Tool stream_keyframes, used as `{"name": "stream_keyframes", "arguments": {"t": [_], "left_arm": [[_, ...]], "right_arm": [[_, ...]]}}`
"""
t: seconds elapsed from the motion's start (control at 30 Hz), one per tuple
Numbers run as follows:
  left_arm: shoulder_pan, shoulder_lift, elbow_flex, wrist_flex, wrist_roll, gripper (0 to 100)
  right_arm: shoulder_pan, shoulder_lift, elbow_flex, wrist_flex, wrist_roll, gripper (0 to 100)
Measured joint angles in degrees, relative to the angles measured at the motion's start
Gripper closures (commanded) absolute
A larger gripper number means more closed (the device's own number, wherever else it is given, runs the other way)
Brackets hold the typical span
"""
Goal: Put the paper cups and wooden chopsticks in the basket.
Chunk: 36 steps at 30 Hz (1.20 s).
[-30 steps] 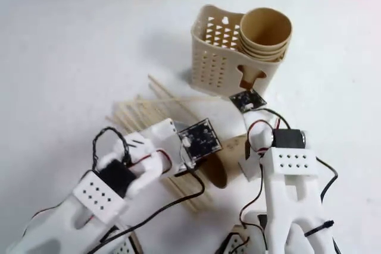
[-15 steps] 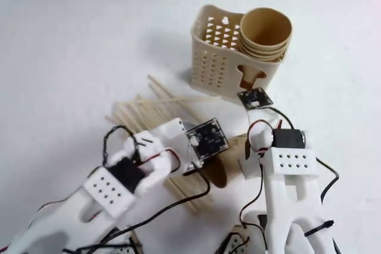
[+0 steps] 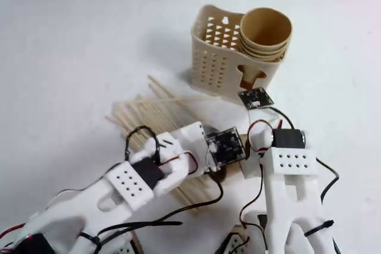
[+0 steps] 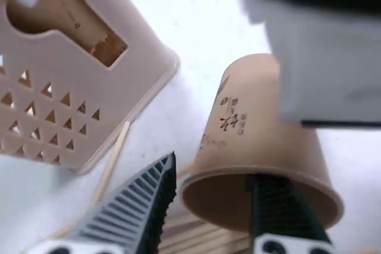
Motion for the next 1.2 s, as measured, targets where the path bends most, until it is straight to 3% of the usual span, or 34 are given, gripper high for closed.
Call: {"name": "stream_keyframes", "arguments": {"t": [0.3, 0.5, 0.73, 0.83, 1.03, 1.2], "left_arm": [[4.22, -0.09, 2.37, -1.41, 0.0, 88], [5.1, -0.09, 3.52, -1.41, 0.0, 98], [5.71, 0.0, 3.43, -0.09, 0.0, 98], [5.98, 0.0, 0.35, 6.42, 0.0, 98], [5.98, 0.0, -12.48, 26.99, 0.0, 98], [1.32, 0.0, -21.89, 36.48, 0.0, 98]], "right_arm": [[0.09, 0.0, 0.0, 0.09, 0.0, 98.1], [0.26, 0.0, -0.09, 0.09, 0.0, 98.1], [3.78, -0.09, -6.77, 3.25, -0.09, 98.1], [3.87, -0.09, -10.99, 7.03, 0.0, 98.1], [4.48, -0.09, -18.37, 12.75, 0.0, 98.1], [4.22, -0.09, -22.15, 16.62, 0.0, 98.1]]}}
